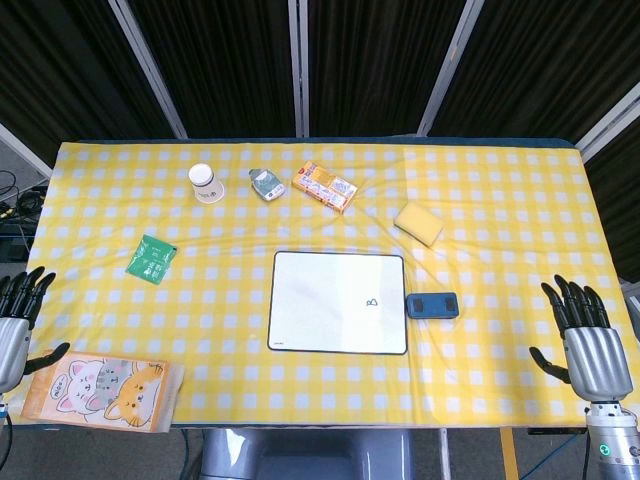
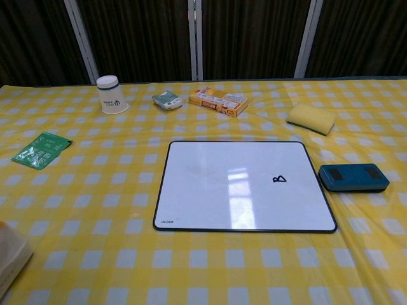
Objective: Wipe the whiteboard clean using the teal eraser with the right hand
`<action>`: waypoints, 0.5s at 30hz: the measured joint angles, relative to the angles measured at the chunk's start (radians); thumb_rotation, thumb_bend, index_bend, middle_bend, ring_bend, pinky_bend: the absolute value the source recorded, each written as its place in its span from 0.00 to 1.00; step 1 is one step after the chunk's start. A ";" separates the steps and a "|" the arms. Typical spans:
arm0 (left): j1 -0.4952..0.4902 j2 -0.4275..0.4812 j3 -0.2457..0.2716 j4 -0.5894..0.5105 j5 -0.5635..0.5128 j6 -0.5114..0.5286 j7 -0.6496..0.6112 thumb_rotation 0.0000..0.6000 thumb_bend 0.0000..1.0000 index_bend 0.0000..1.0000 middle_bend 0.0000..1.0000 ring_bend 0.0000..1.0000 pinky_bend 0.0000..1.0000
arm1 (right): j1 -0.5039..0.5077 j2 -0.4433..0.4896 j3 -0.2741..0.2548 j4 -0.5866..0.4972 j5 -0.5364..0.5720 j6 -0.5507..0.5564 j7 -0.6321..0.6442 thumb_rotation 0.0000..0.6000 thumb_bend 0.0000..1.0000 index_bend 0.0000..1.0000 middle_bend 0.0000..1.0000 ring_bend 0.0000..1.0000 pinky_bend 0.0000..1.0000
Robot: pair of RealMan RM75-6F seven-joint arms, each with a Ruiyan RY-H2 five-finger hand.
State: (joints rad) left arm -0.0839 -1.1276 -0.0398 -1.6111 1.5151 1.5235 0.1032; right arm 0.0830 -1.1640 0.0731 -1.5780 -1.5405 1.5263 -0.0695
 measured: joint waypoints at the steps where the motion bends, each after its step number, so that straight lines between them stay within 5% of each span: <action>1: 0.001 0.000 0.000 0.000 0.002 0.002 -0.002 1.00 0.14 0.00 0.00 0.00 0.00 | 0.000 -0.001 0.000 0.002 0.000 0.001 -0.003 1.00 0.11 0.02 0.00 0.00 0.00; 15: -0.005 0.003 0.000 -0.001 0.005 -0.011 -0.014 1.00 0.14 0.00 0.00 0.00 0.00 | 0.000 -0.006 0.002 0.001 0.008 -0.004 0.000 1.00 0.11 0.03 0.00 0.00 0.00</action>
State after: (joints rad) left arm -0.0887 -1.1250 -0.0393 -1.6122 1.5203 1.5129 0.0888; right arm 0.0833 -1.1703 0.0753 -1.5772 -1.5329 1.5224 -0.0694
